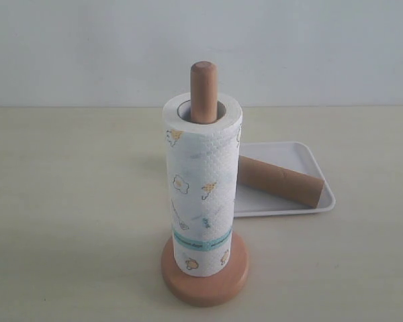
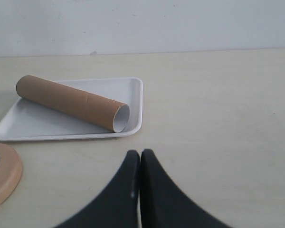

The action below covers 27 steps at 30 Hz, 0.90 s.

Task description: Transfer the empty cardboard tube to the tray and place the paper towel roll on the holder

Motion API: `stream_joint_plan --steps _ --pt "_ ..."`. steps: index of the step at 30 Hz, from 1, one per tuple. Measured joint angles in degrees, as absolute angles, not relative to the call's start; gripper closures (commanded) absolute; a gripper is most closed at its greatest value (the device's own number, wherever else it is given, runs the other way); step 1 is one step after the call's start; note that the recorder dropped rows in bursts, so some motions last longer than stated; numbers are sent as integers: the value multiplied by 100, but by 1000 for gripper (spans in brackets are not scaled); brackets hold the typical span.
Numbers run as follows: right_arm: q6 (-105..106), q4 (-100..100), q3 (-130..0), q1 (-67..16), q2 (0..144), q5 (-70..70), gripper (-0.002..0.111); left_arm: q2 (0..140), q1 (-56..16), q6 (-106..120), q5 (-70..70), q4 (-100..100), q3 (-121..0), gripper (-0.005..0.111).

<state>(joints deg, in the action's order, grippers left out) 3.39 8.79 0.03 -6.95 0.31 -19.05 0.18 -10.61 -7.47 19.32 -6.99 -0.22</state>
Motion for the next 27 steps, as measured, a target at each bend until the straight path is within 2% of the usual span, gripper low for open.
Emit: stream_joint_plan --steps 27 --pt "339 879 3 -695 31 -1905 108 18 -982 -747 1932 -699 -22 103"
